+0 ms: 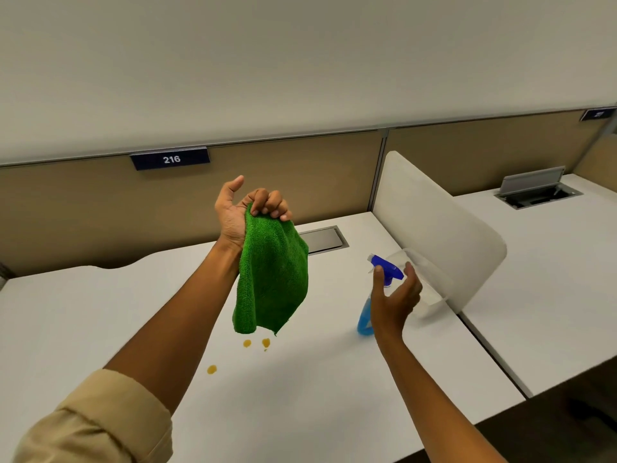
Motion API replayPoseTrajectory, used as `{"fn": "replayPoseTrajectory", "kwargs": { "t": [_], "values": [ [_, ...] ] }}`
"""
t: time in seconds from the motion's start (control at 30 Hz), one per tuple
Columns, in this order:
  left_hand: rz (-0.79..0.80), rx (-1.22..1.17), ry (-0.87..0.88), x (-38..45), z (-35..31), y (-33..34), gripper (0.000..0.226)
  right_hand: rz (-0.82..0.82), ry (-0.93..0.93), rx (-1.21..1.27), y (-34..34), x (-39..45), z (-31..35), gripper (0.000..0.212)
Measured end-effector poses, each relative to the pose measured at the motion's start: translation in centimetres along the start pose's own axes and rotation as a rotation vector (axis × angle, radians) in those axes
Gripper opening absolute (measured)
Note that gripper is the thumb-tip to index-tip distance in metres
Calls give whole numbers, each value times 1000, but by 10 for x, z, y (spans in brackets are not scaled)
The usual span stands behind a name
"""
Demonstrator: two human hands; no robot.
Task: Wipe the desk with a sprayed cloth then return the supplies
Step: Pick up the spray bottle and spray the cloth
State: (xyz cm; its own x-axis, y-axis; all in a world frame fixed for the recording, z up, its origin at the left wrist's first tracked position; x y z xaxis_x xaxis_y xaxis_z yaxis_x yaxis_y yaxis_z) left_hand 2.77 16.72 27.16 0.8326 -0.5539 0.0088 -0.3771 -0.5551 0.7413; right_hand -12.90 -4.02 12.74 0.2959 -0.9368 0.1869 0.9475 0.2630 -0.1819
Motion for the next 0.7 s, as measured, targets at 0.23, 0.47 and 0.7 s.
{"fn": "replayPoseTrajectory", "kwargs": {
  "t": [0.23, 0.47, 0.7],
  "values": [
    [54, -39, 6, -33, -35, 6, 62, 330, 64, 251, 51, -76, 41, 43],
    [77, -98, 18, -60, -64, 8, 72, 886, 935, 805, 114, -141, 49, 82],
    [94, -156, 37, -73, -78, 12, 70, 747, 1131, 491, 125, -190, 47, 35]
  ]
}}
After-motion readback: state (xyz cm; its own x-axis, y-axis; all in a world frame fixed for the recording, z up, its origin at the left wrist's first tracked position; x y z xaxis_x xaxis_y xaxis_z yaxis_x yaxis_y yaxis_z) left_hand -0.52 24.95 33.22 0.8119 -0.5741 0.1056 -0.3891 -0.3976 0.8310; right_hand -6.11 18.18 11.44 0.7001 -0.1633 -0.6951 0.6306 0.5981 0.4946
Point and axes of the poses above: each hand's wrist, its own x-axis towards the middle knuckle, its own y-axis out of the palm, z = x × y, the point moved 4 cm from there along x, towards the middle knuckle, and after that the axes turned 9 degrees about -z, right-handed, at the moved point
